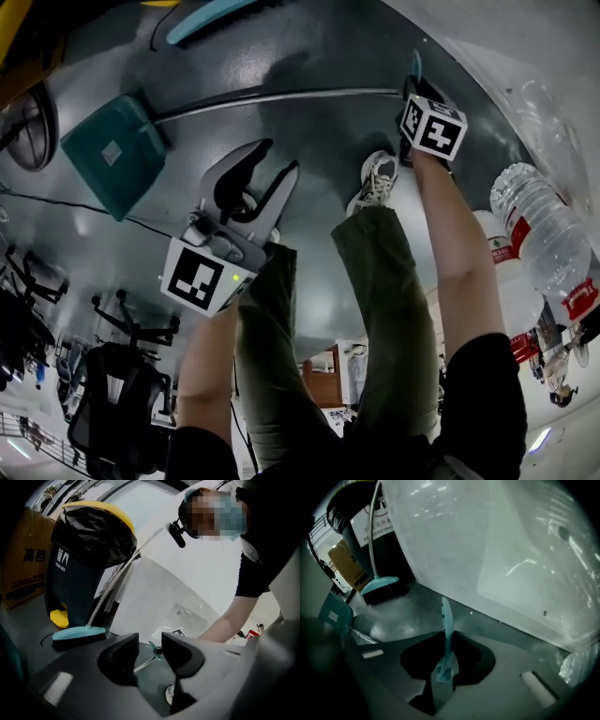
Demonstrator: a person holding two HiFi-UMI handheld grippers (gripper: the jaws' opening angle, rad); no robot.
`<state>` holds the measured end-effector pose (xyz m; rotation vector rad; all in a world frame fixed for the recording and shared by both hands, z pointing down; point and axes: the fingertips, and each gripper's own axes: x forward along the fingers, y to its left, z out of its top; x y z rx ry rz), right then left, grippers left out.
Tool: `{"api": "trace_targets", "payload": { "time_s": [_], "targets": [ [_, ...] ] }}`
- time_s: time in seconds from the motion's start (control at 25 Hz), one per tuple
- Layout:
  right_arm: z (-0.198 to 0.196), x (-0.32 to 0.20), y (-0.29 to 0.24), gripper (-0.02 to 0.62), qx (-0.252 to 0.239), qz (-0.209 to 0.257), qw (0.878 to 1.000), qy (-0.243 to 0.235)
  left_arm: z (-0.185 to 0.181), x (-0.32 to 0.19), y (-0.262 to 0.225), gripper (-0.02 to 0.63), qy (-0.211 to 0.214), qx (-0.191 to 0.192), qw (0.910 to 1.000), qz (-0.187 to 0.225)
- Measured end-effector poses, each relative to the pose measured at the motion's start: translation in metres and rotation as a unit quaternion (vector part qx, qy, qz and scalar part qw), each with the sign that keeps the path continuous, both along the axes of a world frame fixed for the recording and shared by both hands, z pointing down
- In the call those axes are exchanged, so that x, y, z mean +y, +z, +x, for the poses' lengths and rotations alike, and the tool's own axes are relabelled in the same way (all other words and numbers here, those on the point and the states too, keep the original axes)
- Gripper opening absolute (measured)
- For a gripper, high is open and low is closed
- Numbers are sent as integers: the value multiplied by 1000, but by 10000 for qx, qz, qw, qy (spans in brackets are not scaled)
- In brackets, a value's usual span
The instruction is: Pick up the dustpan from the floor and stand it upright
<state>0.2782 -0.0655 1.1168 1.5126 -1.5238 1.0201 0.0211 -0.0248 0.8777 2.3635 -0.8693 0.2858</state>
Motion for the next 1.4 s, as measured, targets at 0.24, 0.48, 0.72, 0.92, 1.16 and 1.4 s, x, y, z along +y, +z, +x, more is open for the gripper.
{"api": "trace_targets", "payload": {
  "time_s": [0.24, 0.48, 0.72, 0.92, 1.16, 1.4],
  "targets": [
    [-14, 1, -85, 63, -55, 293, 9996, 2, -10, -9, -62, 158, -119, 106, 9998, 137],
    [-11, -17, -171, 64, 157, 451, 9989, 29, -29, -31, -125, 158, -293, 115, 9993, 212],
    [-20, -63, -258, 71, 416, 853, 9949, -334, -58, -54, -180, 158, -704, 120, 9968, 347],
    [-35, -74, -308, 74, 614, 1017, 9904, -701, -87, -47, -210, 158, -970, 71, 9947, 345],
    [-37, -88, -362, 77, 895, 1161, 9842, -990, -110, -38, -239, 158, -1273, 96, 9913, 329],
    [-34, -98, -407, 78, 1216, 1315, 9751, -1305, -123, -33, -263, 158, -1479, 158, 9882, 377]
  ]
}}
